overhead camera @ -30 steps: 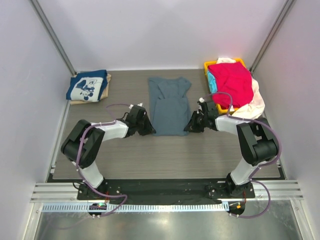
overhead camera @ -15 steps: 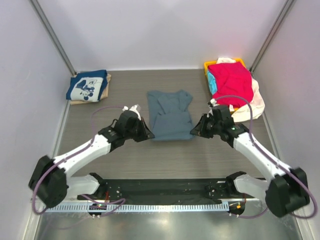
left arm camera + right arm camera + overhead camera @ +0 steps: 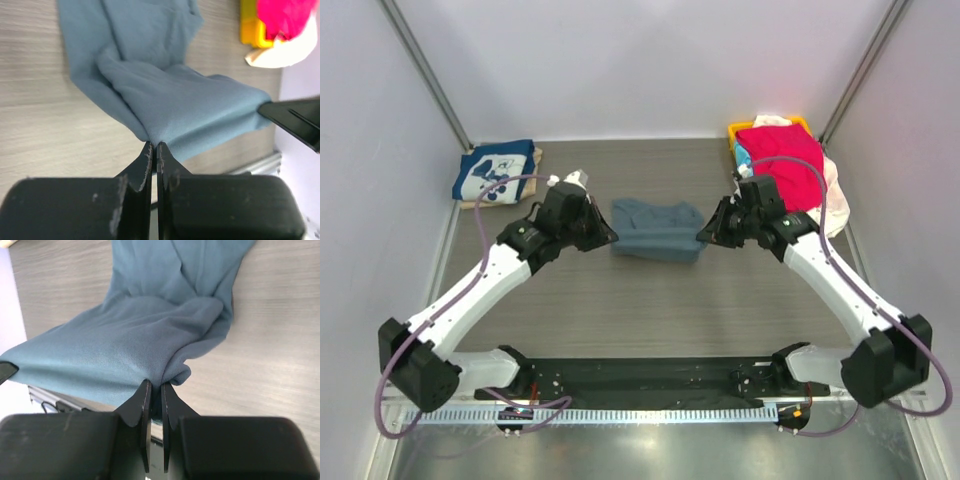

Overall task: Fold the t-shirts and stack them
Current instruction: Fold the tshirt

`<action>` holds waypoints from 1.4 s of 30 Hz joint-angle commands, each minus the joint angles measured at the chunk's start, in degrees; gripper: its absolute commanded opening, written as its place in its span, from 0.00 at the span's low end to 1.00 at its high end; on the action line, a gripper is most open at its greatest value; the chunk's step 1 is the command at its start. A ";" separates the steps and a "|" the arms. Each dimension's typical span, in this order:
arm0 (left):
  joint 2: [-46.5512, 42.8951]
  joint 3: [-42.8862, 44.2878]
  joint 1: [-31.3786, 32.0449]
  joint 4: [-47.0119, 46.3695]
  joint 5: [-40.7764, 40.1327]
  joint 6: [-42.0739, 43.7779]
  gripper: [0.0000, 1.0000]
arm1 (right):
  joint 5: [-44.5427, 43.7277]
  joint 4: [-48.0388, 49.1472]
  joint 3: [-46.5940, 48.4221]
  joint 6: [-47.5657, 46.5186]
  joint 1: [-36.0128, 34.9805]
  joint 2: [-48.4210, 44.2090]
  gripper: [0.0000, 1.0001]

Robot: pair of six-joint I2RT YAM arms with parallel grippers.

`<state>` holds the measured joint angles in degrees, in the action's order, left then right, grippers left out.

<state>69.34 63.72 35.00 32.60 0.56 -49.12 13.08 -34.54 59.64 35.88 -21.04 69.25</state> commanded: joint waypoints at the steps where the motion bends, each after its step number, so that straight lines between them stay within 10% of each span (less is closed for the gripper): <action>1: 4.12 3.41 -4.50 4.84 -3.46 3.94 0.01 | -7.54 -2.46 5.91 -3.97 0.91 5.86 0.01; 30: 49.92 39.44 -18.48 5.37 9.64 10.36 0.02 | -5.44 -0.96 37.64 -7.67 8.29 48.25 0.02; 32: 53.78 42.08 -19.09 6.94 9.99 10.45 0.06 | -4.82 -0.88 39.58 -7.49 8.90 51.41 0.07; 36: 61.16 56.65 -21.11 13.26 11.31 10.71 0.19 | -0.96 -3.93 54.90 -9.59 10.40 59.49 0.66; 37: 62.31 59.56 -21.47 16.15 11.22 11.32 0.39 | 1.48 -5.00 58.63 -10.21 10.84 61.16 0.69; 42: 59.00 60.32 -23.23 14.02 9.11 13.61 0.77 | 5.11 -8.08 69.56 -11.71 12.68 63.82 0.80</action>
<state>134.21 125.21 12.91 45.95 10.87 -37.98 15.00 -39.27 123.28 26.41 -9.45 136.49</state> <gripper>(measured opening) 0.727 0.794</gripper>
